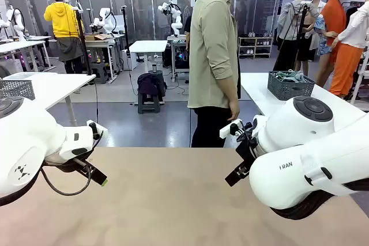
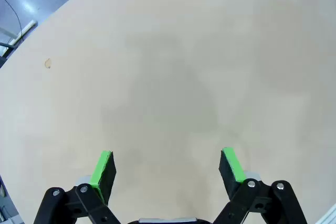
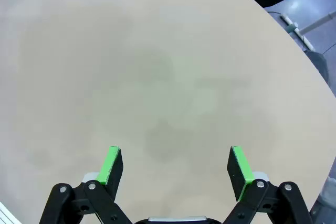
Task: Fold the towels and place them in the basket.
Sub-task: When a person lays out a Towel with hook on the table, fold it in half twice.
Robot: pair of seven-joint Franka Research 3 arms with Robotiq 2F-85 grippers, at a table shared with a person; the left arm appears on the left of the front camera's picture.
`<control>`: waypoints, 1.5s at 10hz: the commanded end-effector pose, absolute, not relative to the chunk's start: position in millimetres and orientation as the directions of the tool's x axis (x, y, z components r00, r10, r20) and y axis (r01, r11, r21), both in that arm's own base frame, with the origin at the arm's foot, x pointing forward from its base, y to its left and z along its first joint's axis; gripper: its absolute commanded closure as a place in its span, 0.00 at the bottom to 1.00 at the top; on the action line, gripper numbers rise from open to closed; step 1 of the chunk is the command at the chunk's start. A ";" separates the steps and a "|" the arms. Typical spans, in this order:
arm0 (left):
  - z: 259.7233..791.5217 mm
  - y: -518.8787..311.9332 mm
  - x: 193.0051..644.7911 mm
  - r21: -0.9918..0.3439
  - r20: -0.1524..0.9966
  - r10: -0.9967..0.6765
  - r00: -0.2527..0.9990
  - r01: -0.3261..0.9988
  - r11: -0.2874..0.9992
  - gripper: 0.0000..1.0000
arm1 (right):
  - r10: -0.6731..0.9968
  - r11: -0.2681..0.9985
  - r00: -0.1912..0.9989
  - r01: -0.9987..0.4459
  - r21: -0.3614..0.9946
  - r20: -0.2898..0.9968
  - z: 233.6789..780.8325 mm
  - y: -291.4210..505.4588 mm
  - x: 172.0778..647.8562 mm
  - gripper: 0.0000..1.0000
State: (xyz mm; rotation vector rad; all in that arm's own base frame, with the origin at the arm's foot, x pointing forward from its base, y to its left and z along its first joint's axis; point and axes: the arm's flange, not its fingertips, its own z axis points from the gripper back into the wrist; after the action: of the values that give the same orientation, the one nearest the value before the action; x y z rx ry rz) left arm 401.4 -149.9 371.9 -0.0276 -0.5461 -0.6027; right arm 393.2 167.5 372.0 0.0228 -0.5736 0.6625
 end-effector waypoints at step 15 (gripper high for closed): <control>378.4 -147.4 399.0 0.112 0.502 -0.529 0.684 0.555 0.824 0.00 | 0.580 0.781 0.633 -0.610 -0.131 0.513 376.8 163.6 387.1 0.00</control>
State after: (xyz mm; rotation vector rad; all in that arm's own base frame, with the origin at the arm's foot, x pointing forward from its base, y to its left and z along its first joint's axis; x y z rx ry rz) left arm 401.2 -150.4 372.6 -0.0306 -0.5476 -0.6005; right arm 391.9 170.1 372.6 0.0263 -0.5727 0.6702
